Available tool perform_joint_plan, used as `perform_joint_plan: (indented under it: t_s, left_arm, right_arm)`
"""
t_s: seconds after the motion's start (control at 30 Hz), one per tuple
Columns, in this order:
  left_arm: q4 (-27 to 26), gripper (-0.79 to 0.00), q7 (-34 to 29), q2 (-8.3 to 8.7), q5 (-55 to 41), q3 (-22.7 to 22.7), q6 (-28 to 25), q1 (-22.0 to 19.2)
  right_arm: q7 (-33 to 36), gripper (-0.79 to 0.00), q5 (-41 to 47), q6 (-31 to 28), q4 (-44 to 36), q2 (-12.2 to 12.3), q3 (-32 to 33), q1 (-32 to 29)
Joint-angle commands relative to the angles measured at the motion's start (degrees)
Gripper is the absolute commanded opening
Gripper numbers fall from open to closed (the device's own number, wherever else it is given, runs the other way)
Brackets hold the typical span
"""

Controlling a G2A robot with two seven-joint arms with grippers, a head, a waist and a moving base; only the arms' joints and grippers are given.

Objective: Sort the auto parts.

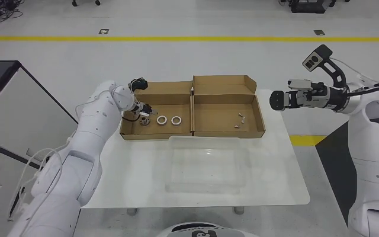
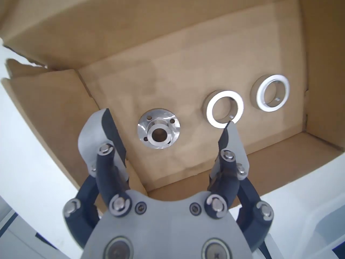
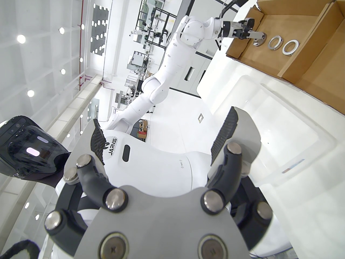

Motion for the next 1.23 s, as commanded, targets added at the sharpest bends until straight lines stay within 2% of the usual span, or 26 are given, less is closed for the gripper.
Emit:
perform_joint_plan:
  t_s: [0.0,0.1,0.2,0.33,0.43,0.6,0.87,1.2]
  left_arm:
    - [-3.47,0.000,-0.47,0.41,-2.84,-1.64,-0.90,0.10]
    - [-11.38,0.000,-2.80,1.62,-6.90,-5.01,-0.92,1.58]
    - [-22.78,0.000,-6.39,3.25,-11.22,-9.48,0.06,5.37]
    - [-42.53,0.000,-11.55,5.36,-17.89,-16.36,3.64,13.80]
    - [-55.25,0.000,-13.90,6.49,-23.72,-21.26,6.13,20.33]
    - [-69.60,0.000,-15.50,7.65,-32.28,-27.39,9.39,28.26]
    - [-83.57,0.000,-15.54,8.60,-43.19,-32.44,13.27,33.99]
    - [-84.26,0.000,-14.38,8.66,-44.64,-32.89,12.49,34.52]
  right_arm:
    - [0.00,0.000,0.00,0.00,0.00,0.00,0.00,0.00]
    - [0.00,0.000,0.00,0.00,0.00,0.00,0.00,0.00]
    - [0.00,0.000,0.00,0.00,0.00,0.00,0.00,0.00]
    - [0.00,0.000,0.00,0.00,0.00,0.00,0.00,0.00]
    - [0.00,0.000,0.00,0.00,0.00,0.00,0.00,0.00]
    - [0.00,0.000,0.00,0.00,0.00,0.00,0.00,0.00]
    - [0.00,0.000,0.00,0.00,0.00,0.00,0.00,0.00]
    - [0.00,0.000,0.00,0.00,0.00,0.00,0.00,0.00]
